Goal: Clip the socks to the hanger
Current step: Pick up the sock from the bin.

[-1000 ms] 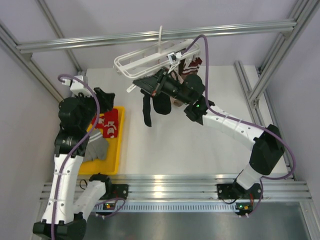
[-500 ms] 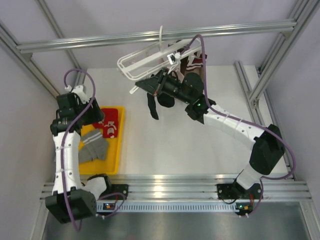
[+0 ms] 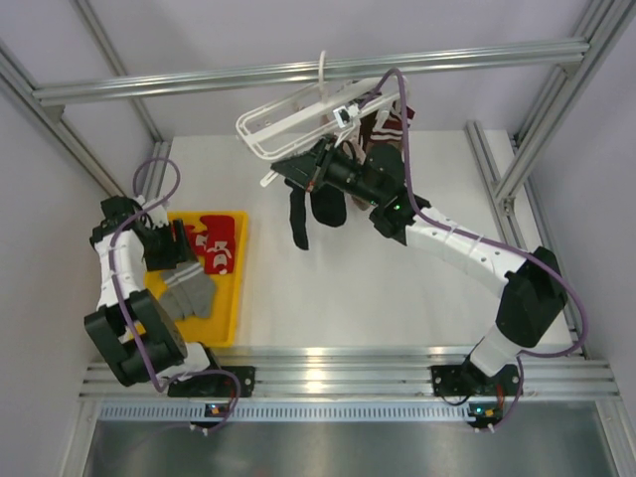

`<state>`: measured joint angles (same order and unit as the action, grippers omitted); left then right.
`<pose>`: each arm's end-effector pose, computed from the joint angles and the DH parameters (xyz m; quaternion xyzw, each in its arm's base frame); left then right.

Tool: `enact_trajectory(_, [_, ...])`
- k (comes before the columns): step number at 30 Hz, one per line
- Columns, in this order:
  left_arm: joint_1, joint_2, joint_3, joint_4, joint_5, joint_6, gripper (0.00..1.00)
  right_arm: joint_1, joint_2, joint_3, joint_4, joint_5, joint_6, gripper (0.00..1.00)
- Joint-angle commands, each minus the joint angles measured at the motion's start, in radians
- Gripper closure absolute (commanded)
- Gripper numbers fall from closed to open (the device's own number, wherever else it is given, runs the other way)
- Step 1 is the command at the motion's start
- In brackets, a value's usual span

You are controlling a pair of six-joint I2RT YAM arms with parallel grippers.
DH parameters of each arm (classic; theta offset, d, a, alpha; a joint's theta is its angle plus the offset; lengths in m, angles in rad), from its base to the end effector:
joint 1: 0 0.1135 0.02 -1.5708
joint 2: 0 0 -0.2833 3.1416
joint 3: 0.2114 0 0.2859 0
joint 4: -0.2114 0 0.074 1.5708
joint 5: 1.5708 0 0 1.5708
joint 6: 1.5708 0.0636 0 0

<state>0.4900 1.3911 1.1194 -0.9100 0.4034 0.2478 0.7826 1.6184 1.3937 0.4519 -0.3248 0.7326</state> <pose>0.2809 0.1215 0.2524 -0.0777 0.9589 -0.1150 0.2475 0.3049 0.3318 0.4229 -0.1419 0.6108 0.6039 0.4920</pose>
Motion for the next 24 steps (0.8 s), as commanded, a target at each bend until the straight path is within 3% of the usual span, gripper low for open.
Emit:
enact_trajectory(1, [-0.002, -0.069, -0.104, 0.106, -0.070, -0.117, 0.33, -0.028, -0.038, -0.001, 0.033, 0.021, -0.021, 1.00])
enact_trajectory(7, [-0.070, -0.078, -0.191, 0.281, -0.291, -0.337, 0.48, -0.037, -0.034, -0.009, 0.037, 0.024, -0.013, 1.00])
enact_trajectory(24, [-0.139, 0.187, -0.138, 0.408, -0.396, -0.415, 0.49, -0.083, 0.005, -0.038, 0.085, -0.006, 0.036, 1.00])
